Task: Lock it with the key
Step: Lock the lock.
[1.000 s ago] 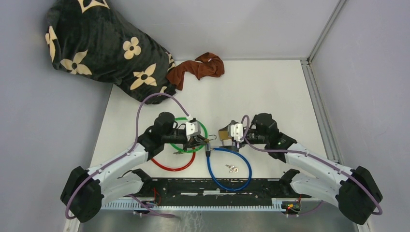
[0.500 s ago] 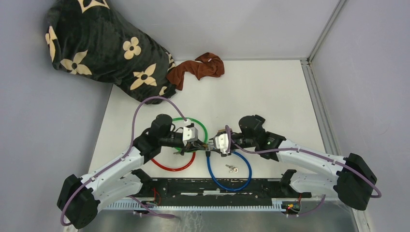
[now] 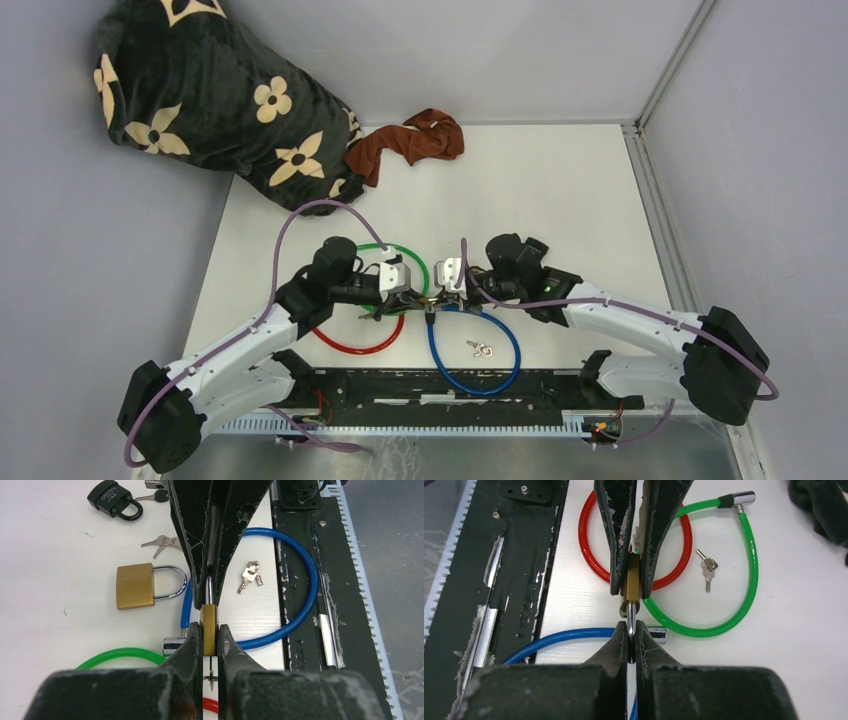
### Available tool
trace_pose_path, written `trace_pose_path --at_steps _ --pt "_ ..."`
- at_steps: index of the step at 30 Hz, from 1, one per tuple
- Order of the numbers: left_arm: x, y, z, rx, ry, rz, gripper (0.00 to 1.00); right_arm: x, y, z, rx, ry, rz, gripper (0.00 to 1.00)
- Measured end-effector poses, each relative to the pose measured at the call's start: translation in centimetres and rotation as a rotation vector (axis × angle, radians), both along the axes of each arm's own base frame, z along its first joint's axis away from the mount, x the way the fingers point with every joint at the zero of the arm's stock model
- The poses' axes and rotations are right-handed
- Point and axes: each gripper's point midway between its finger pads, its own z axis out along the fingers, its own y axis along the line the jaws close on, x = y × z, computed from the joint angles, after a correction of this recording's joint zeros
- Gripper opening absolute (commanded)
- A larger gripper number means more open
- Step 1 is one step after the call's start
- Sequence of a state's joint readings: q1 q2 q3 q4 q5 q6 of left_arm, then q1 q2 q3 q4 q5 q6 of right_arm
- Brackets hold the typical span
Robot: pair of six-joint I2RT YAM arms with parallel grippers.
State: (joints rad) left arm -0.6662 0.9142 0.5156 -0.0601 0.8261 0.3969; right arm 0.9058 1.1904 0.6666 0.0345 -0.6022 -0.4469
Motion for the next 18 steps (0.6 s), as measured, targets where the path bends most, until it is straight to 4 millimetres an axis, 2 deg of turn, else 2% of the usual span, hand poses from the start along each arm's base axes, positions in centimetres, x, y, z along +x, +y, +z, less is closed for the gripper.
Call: trace_pose_path --at_steps 2,6,10,15,18 --pt "0.1 -0.1 0.0 0.002 -0.007 0.008 0.04 0.0 -0.1 0.0 0.002 0.037 -0.022 0.00" --pt "0.7 -0.3 0.7 -0.020 -0.026 0.033 0.22 0.4 -0.4 0.8 0.038 0.097 -0.079 0.00" --pt "0.8 -0.8 2.5 -0.090 -0.040 0.046 0.25 0.4 -1.2 2.4 0.154 0.141 -0.113 0.00" --pt "0.5 -1.1 3.3 -0.147 0.014 0.068 0.49 0.1 -1.3 3.6 0.235 0.179 -0.118 0.00" --pt "0.3 -1.1 3.3 -0.157 0.068 0.086 0.51 0.2 -1.3 4.8 0.281 0.176 -0.113 0.00"
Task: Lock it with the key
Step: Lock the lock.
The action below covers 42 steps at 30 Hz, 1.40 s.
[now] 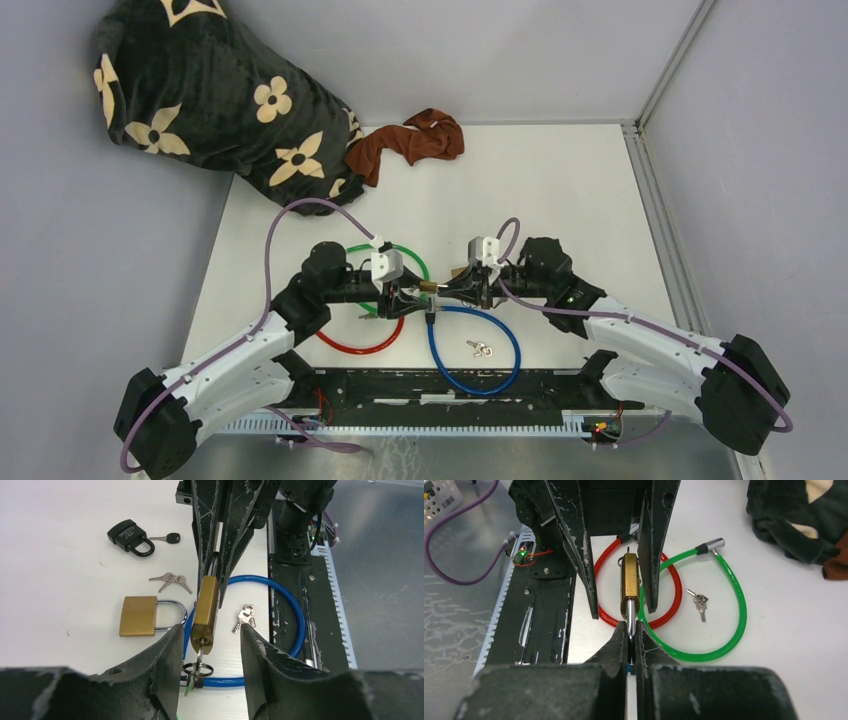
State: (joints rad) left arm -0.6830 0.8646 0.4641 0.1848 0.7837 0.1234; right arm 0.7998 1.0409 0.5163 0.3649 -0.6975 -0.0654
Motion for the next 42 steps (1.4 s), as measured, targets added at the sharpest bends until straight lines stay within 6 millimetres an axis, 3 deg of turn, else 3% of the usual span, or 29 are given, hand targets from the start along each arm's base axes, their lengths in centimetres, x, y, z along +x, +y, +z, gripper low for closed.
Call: trace_pose_path --at_steps 5,10,14,16,17,20,23,26,34,42 --pt "0.1 0.2 1.2 -0.041 0.041 0.038 0.52 -0.1 -0.2 1.5 0.045 -0.030 0.013 0.00" --pt "0.1 0.0 2.7 -0.099 0.059 0.043 0.52 -0.4 -0.3 1.3 0.040 -0.025 0.028 0.00" --pt "0.2 -0.2 3.1 -0.120 0.066 0.046 0.24 -0.6 -0.2 1.4 0.040 -0.025 0.038 0.00" --pt "0.3 -0.3 2.9 -0.122 0.077 0.046 0.06 -0.6 -0.2 1.4 0.040 -0.026 0.038 0.00" --pt "0.2 -0.4 2.9 -0.126 0.086 0.040 0.03 -0.4 -0.3 1.3 0.038 -0.027 0.033 0.00" --pt "0.0 -0.6 2.9 -0.134 0.098 0.026 0.02 -0.4 -0.4 1.2 0.036 -0.025 0.032 0.00" --pt "-0.1 -0.7 3.0 -0.144 0.115 0.023 0.02 -0.4 -0.4 1.2 0.036 -0.028 0.038 0.38" --pt "0.1 -0.7 3.4 -0.161 0.115 0.034 0.02 -0.6 -0.6 1.3 0.035 -0.029 0.051 0.55" --pt "-0.4 -0.1 4.5 -0.214 0.063 0.042 0.02 0.2 -3.8 3.1 0.126 -0.078 -0.022 0.54" --pt "-0.4 -0.2 4.2 -0.220 0.071 0.041 0.02 -0.3 -3.0 3.2 0.196 0.031 0.015 0.51"
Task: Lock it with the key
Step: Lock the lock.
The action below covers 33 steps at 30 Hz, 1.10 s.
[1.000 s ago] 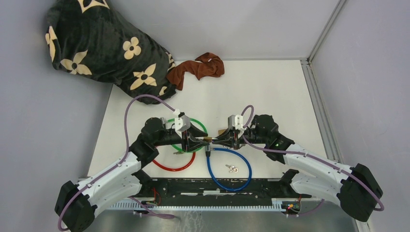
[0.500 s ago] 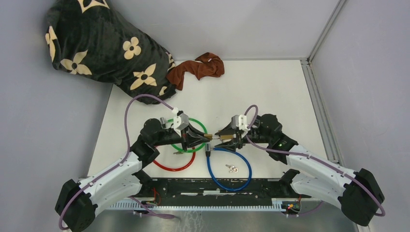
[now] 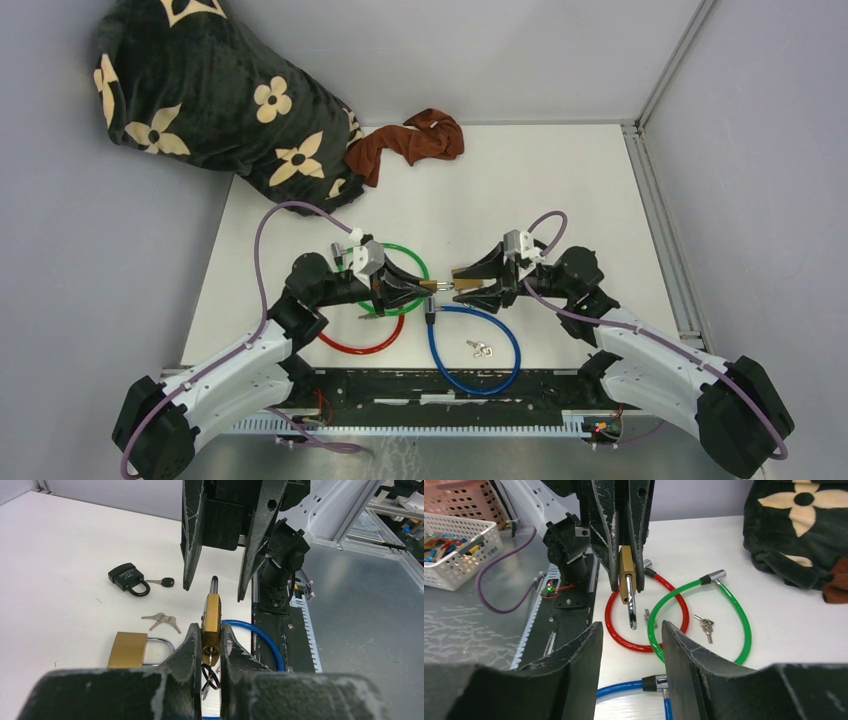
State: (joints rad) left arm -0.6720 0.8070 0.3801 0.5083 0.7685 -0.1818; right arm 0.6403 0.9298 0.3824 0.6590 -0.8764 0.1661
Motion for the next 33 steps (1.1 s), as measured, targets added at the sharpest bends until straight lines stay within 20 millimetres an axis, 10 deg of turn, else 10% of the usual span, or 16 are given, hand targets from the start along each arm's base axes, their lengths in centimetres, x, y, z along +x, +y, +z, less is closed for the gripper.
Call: trace_pose_path --at_steps 17,33 --pt "-0.9 -0.8 0.0 -0.006 0.009 -0.040 0.02 -1.3 1.0 0.1 0.040 0.061 0.075 0.00" --pt "-0.7 -1.6 0.3 -0.041 0.037 -0.015 0.02 -1.1 1.7 1.5 0.101 0.043 0.057 0.00"
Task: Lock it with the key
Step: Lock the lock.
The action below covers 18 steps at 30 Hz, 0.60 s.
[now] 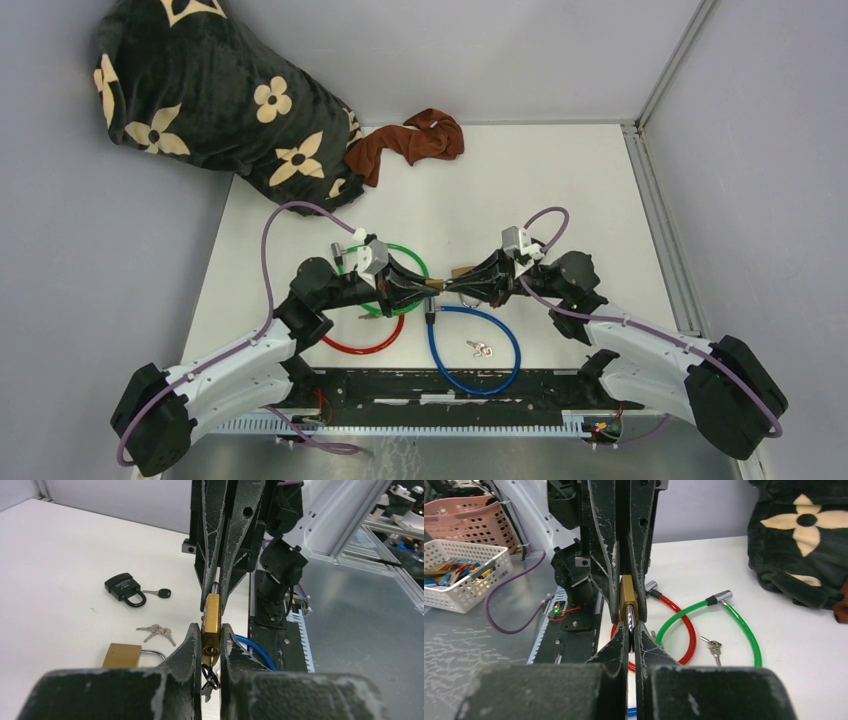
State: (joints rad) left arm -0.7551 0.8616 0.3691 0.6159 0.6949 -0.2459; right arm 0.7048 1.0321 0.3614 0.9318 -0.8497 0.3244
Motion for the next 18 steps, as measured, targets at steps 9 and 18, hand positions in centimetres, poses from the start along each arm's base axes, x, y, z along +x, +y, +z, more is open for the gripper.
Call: trace_pose_path --at_steps 9,18 --pt "2.1 0.0 -0.9 0.019 0.042 0.120 0.02 2.2 0.2 -1.1 0.016 0.025 -0.104 0.00" --pt "1.6 0.0 -1.8 0.065 0.050 0.125 0.02 1.7 -0.1 -2.7 -0.096 -0.031 -0.107 0.22"
